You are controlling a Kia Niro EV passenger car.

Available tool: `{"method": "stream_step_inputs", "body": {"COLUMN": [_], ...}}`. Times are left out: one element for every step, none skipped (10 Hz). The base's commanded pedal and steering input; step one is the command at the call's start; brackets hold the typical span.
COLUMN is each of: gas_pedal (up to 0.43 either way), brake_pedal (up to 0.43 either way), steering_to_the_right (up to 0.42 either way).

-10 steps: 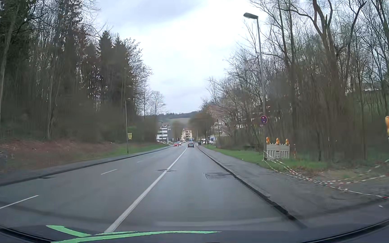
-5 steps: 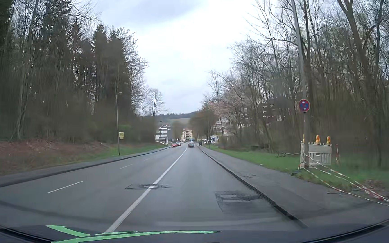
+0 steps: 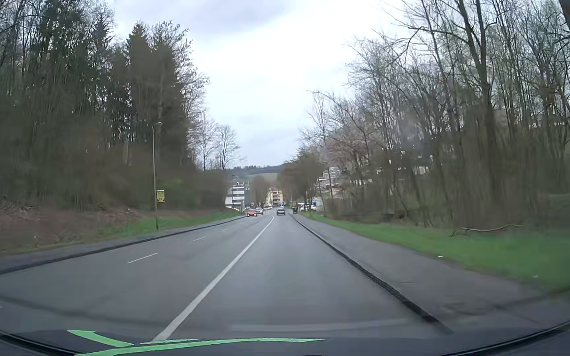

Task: Follow the waypoints while adhering to traffic rules and regulations

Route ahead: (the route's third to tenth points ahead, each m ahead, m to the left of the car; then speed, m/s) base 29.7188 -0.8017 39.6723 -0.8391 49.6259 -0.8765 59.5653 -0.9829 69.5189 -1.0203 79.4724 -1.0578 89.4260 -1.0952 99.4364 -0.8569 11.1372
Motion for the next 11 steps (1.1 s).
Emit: {"method": "stream_step_inputs", "body": {"gas_pedal": [0.000,0.000,0.000,0.008,0.008,0.008,0.008,0.020,0.020,0.020,0.020], "brake_pedal": [0.000,0.000,0.000,0.000,0.000,0.000,0.000,0.000,0.000,0.000,0.000], "steering_to_the_right": [-0.003,-0.003,-0.003,-0.003,-0.003,-0.003,-0.003,-0.002,-0.003,-0.003,-0.003]}}
